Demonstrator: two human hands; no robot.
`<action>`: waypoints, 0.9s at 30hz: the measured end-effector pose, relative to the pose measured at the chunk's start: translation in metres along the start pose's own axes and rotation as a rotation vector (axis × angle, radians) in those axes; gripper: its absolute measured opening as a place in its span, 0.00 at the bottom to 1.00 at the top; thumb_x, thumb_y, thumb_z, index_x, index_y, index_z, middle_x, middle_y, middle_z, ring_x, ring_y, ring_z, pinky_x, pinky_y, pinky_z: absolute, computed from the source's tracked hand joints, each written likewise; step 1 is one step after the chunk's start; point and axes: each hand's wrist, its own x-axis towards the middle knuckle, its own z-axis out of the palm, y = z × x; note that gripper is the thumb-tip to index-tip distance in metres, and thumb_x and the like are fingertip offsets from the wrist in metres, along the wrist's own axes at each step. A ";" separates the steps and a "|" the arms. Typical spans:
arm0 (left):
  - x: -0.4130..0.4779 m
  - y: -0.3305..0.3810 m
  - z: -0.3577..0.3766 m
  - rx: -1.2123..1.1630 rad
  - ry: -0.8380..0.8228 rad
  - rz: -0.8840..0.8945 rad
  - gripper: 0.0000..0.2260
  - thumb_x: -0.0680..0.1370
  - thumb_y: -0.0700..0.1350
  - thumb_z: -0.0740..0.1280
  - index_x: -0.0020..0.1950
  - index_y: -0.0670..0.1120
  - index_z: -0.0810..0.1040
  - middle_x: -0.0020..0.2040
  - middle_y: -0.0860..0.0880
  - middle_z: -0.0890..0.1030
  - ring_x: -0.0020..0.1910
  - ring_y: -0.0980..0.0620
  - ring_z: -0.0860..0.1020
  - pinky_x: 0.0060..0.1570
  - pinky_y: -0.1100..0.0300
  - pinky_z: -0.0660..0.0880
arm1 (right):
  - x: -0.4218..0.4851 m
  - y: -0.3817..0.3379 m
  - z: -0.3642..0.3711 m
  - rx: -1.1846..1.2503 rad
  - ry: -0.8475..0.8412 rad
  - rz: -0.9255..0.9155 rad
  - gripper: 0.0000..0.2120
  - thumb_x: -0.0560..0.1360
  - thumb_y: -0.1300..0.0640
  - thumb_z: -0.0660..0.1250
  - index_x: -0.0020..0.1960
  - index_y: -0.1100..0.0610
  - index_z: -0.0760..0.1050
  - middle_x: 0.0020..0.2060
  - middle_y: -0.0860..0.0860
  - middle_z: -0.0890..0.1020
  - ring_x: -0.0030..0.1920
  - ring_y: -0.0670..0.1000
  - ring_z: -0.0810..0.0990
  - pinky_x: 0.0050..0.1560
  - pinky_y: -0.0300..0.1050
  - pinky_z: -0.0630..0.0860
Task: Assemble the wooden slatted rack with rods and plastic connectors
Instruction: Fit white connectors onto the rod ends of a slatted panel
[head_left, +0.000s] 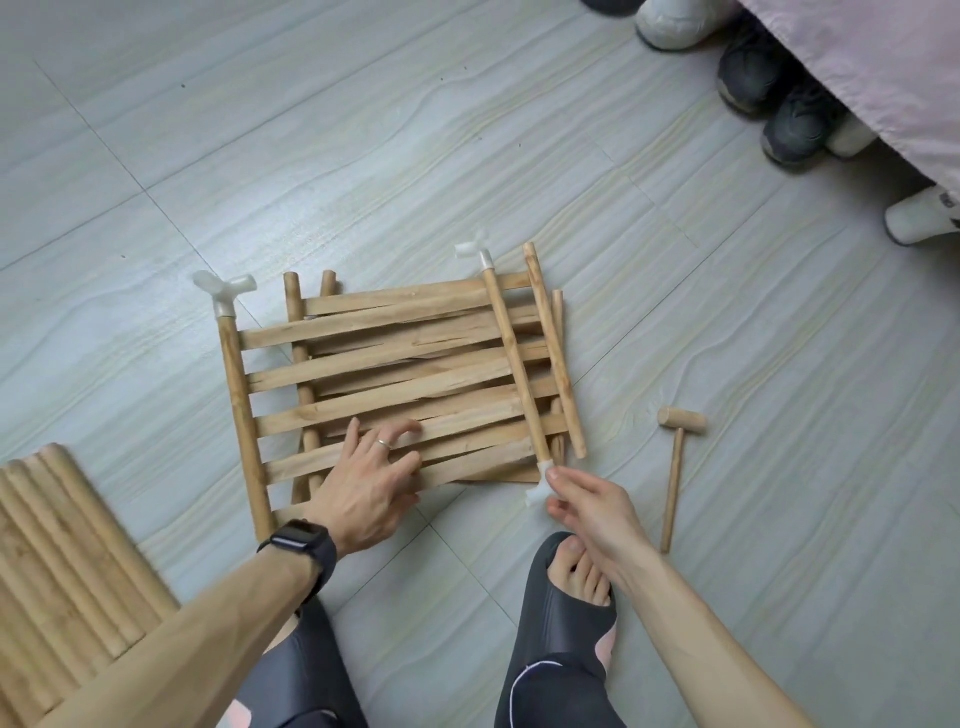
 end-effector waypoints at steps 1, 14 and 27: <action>0.000 -0.001 -0.002 0.012 -0.015 -0.001 0.14 0.71 0.48 0.76 0.50 0.50 0.74 0.71 0.45 0.68 0.66 0.40 0.73 0.71 0.28 0.58 | 0.001 0.000 0.001 0.028 -0.016 0.022 0.18 0.73 0.52 0.77 0.61 0.59 0.82 0.53 0.57 0.85 0.49 0.50 0.85 0.50 0.40 0.79; 0.015 0.009 -0.023 0.170 -0.228 -0.020 0.17 0.76 0.52 0.72 0.61 0.49 0.72 0.75 0.47 0.54 0.68 0.45 0.70 0.76 0.37 0.54 | -0.003 -0.006 0.004 -0.155 -0.036 -0.035 0.19 0.77 0.56 0.73 0.67 0.59 0.77 0.52 0.55 0.85 0.53 0.51 0.85 0.55 0.43 0.81; 0.019 0.014 -0.030 0.255 -0.332 -0.005 0.18 0.79 0.53 0.69 0.65 0.50 0.70 0.75 0.46 0.52 0.70 0.44 0.68 0.75 0.36 0.58 | -0.013 0.000 0.002 -0.630 0.009 -0.278 0.23 0.79 0.58 0.70 0.73 0.49 0.74 0.55 0.44 0.83 0.51 0.40 0.79 0.44 0.22 0.70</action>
